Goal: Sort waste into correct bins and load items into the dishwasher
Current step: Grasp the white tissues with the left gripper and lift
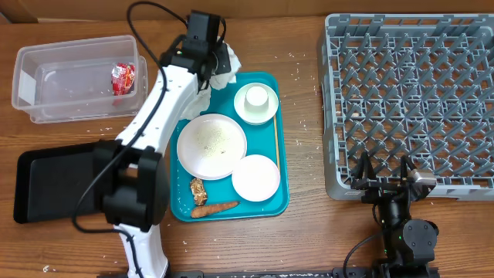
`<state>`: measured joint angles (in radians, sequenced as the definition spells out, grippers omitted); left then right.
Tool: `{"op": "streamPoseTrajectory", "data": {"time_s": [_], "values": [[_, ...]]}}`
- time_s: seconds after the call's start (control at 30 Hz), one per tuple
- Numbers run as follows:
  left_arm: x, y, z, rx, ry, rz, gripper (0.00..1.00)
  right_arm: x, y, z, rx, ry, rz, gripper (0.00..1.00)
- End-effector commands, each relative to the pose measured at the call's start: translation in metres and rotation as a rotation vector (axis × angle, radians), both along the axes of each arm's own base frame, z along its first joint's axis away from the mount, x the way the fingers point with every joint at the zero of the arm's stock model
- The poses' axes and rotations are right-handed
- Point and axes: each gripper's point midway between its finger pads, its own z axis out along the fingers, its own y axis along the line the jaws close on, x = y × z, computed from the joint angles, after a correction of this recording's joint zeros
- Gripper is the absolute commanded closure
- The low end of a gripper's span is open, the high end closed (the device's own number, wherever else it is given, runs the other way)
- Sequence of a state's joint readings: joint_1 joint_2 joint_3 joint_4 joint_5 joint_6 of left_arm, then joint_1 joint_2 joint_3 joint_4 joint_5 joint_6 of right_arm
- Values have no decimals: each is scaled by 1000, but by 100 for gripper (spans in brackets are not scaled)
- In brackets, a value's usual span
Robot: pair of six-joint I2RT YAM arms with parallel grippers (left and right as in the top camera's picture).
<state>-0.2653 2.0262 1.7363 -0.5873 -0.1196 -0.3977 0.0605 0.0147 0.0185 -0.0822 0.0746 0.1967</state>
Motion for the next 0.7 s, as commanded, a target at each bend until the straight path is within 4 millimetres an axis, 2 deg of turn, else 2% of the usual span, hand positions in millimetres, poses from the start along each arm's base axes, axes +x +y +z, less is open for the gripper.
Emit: {"op": "streamPoseTrajectory", "data": {"time_s": [0.0,0.07,0.17,0.3,0.57,0.6,0.67], "values": [[3,46,53,88,-123,149,96,0,2,-1,-7,-6,10,0],[4,67,67,125,-159,212,96,0,2,-1,-7,-6,10,0],[3,103,77,186,-186,314,96,0,2,-1,-7,-6,10,0],[-1,156,81,251,-187,442,96,0,2,-1,-7,-6,10,0],[-13,246,81,262,-169,610,96,0,2,-1,-7,-6,10,0],[-16,257,81,264,-166,631,93,0,2,-1,-7,-6,10,0],[-21,275,80,265,-161,665,75,0,2,-1,-7,-6,10,0]]}}
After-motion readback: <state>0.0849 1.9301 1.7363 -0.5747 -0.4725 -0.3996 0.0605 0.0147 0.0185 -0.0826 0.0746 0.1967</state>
